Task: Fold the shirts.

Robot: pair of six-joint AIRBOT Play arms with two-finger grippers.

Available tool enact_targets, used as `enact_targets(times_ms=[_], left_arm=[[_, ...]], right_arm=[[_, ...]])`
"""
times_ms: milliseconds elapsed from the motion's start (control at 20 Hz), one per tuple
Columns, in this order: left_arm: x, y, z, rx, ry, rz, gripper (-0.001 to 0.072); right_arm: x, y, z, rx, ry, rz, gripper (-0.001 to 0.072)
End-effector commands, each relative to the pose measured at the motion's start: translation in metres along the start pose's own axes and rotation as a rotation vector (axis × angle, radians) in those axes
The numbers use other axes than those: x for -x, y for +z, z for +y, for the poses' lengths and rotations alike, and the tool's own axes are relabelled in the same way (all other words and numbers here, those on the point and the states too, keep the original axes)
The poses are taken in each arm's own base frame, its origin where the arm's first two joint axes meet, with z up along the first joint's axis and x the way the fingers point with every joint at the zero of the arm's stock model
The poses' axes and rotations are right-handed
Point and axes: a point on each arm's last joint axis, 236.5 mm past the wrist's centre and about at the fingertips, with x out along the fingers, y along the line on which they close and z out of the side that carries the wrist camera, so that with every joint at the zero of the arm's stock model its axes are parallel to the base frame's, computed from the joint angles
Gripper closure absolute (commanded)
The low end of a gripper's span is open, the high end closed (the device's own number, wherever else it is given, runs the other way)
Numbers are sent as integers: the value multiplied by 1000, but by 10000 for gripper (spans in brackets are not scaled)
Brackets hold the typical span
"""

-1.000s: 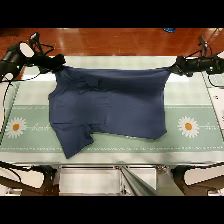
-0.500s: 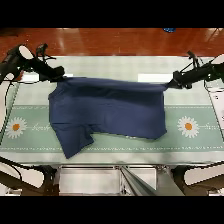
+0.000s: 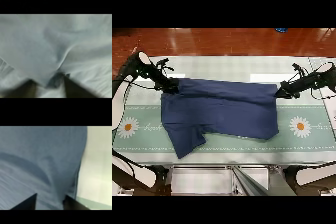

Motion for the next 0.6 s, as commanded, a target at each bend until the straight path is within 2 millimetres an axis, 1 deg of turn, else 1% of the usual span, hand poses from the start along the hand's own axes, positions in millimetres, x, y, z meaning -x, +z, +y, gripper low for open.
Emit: enact_targets(times_ms=[0, 100, 200, 250, 300, 350, 400, 450, 500, 550], left_arm=[[13, -22, 10, 2, 19, 99, 195], [32, -37, 23, 14, 48, 144, 195], [52, -45, 32, 51, 48, 118, 195], [59, -54, 36, 66, 47, 106, 195], [63, -68, 41, 89, 43, 111, 195], [62, -87, 48, 125, 36, 120, 196], [59, -107, 51, 158, 23, 127, 196], [54, -127, 55, 192, 14, 131, 196], [46, -152, 60, 232, 10, 139, 196], [37, -178, 68, 281, 19, 153, 196]], right_arm=[[2, -7, 2, -8, -7, 22, 301], [20, -6, -10, -31, -54, -14, 301], [48, -5, -23, -67, -102, -71, 301], [60, -7, -32, -82, -133, -102, 301], [71, -13, -42, -105, -169, -132, 301], [77, -22, -52, -132, -199, -153, 301], [76, -34, -55, -161, -202, -171, 301], [70, -45, -54, -171, -196, -197, 301], [60, -55, -48, -179, -175, -221, 301], [48, -65, -38, -176, -135, -243, 301]])
